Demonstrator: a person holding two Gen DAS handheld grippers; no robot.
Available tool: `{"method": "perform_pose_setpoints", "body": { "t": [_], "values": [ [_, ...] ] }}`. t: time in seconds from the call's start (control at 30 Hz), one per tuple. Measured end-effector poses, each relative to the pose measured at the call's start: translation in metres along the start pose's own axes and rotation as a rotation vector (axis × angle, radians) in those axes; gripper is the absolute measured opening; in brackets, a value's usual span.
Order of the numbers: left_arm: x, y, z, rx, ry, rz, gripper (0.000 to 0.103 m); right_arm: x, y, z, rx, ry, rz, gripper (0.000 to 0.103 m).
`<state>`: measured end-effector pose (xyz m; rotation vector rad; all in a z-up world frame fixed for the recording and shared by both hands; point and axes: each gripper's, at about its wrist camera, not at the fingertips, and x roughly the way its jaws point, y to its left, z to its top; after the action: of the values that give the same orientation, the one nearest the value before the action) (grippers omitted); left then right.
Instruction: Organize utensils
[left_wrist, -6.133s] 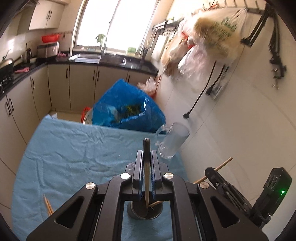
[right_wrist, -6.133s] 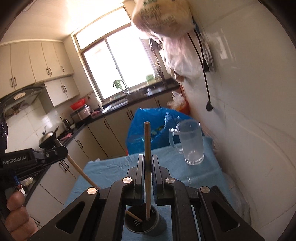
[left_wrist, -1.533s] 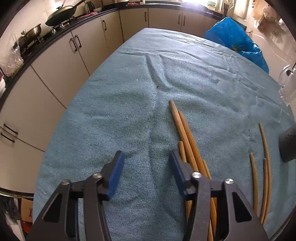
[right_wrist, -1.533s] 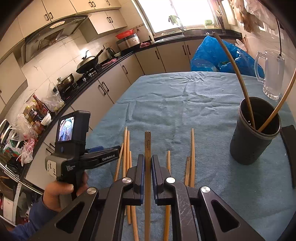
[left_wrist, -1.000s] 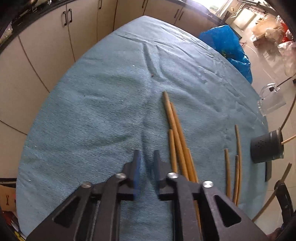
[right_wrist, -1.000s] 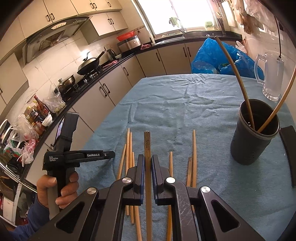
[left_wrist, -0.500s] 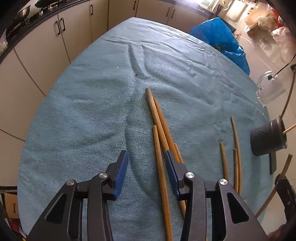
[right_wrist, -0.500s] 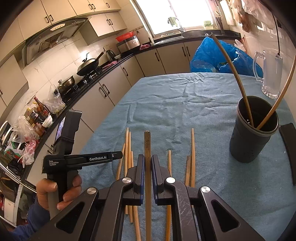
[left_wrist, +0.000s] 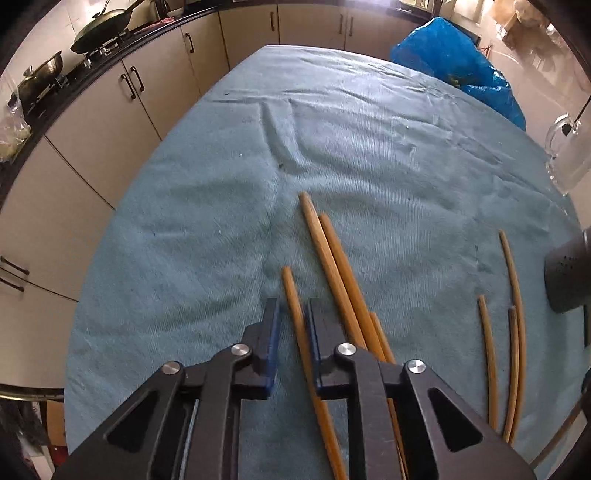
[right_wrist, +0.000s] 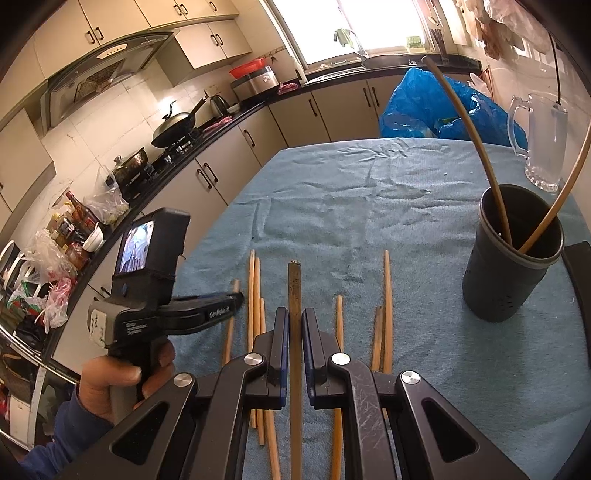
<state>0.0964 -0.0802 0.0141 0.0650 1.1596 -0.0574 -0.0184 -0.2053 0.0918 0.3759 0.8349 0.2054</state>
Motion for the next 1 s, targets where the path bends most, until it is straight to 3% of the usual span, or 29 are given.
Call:
{"method": "perform_pose_setpoints", "body": {
  "t": [0.17, 0.4, 0.67, 1.0],
  "values": [
    [-0.010, 0.018, -0.006, -0.041, -0.022, -0.122, 0.005, 0.001, 0.004, 0.001, -0.009, 0.001, -0.003, 0.008],
    [-0.090, 0.025, -0.015, -0.054, -0.237, -0.176, 0.005, -0.018, 0.014, 0.003, -0.031, -0.062, 0.013, 0.008],
    [-0.160, 0.020, -0.042, -0.040, -0.425, -0.172, 0.005, -0.054, 0.033, 0.000, -0.087, -0.186, 0.017, 0.008],
    [-0.195, 0.026, -0.054, -0.046, -0.479, -0.181, 0.005, -0.082, 0.037, -0.008, -0.084, -0.284, 0.033, 0.008]
  ]
}}
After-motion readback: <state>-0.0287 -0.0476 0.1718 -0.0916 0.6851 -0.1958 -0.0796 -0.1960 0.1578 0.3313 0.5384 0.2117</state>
